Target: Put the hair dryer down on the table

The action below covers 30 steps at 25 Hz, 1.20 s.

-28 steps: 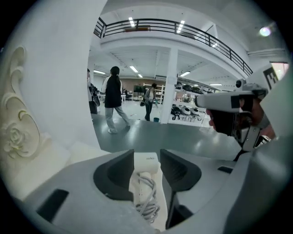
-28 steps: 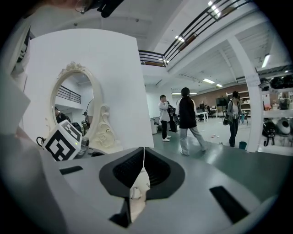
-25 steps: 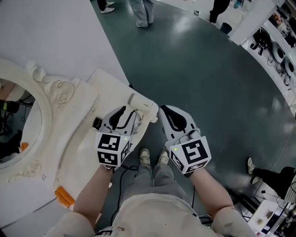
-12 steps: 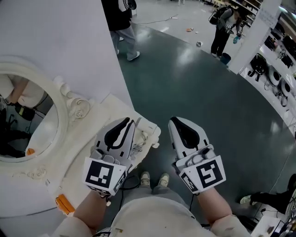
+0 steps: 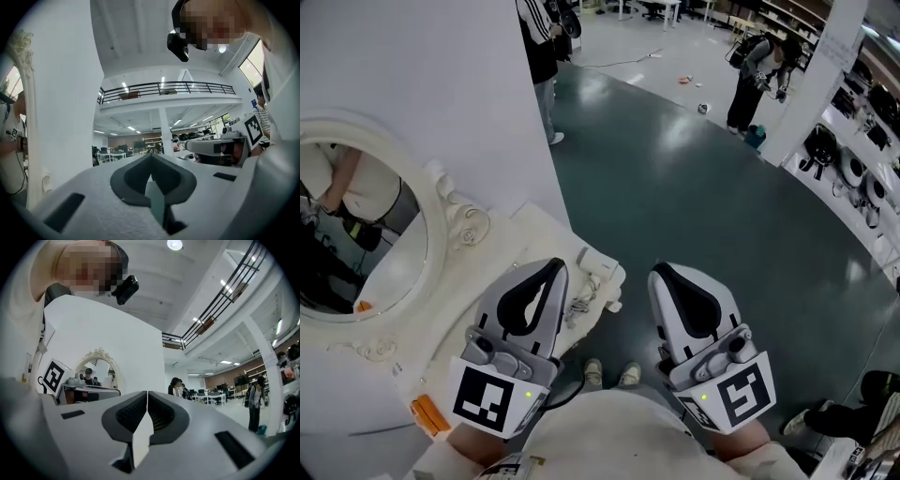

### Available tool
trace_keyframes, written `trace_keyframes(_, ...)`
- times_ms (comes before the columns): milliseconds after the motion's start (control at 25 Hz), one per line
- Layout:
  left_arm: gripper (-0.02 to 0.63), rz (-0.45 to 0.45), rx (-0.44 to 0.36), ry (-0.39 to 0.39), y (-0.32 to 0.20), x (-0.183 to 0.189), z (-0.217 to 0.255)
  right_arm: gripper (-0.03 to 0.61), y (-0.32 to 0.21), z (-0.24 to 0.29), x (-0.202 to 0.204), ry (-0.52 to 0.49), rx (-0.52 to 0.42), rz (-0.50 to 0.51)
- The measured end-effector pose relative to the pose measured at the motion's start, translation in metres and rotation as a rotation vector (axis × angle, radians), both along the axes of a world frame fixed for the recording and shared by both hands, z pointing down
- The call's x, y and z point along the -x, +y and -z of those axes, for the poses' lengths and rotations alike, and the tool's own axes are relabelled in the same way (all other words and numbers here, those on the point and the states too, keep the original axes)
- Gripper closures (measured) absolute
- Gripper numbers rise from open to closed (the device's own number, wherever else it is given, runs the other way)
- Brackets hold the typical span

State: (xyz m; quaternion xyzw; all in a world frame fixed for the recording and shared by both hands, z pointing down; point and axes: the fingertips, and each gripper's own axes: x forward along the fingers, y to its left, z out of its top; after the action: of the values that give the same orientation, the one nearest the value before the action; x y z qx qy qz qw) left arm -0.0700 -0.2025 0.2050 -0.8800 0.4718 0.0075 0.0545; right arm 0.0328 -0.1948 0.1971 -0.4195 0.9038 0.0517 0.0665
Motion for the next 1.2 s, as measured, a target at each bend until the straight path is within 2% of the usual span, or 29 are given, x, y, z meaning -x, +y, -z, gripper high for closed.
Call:
trace_keyframes(240, 0.600, 0.019, 0.035, -0.018, 0.011, 0.002, -0.026, 0.557, 0.017, -0.019, 0.000, 0.021, 0.036, 0.015)
trace_keyframes(400, 0.600, 0.038, 0.028, -0.044, 0.016, 0.003, -0.040, 0.557, 0.022, -0.037, 0.000, 0.036, 0.088, 0.025)
trace_keyframes(520, 0.600, 0.050, 0.029, -0.031, 0.017, 0.001, -0.043, 0.557, 0.021, -0.041, -0.003, 0.021, 0.107, 0.014)
trace_keyframes(880, 0.600, 0.041, 0.045, -0.021, 0.016, -0.004, -0.041, 0.558, 0.022, -0.035, -0.005, 0.038, 0.086, 0.011)
trace_keyframes(1200, 0.600, 0.033, 0.021, -0.003, 0.021, -0.005, -0.035, 0.558, 0.021, -0.035, -0.011, 0.023, 0.092, 0.004)
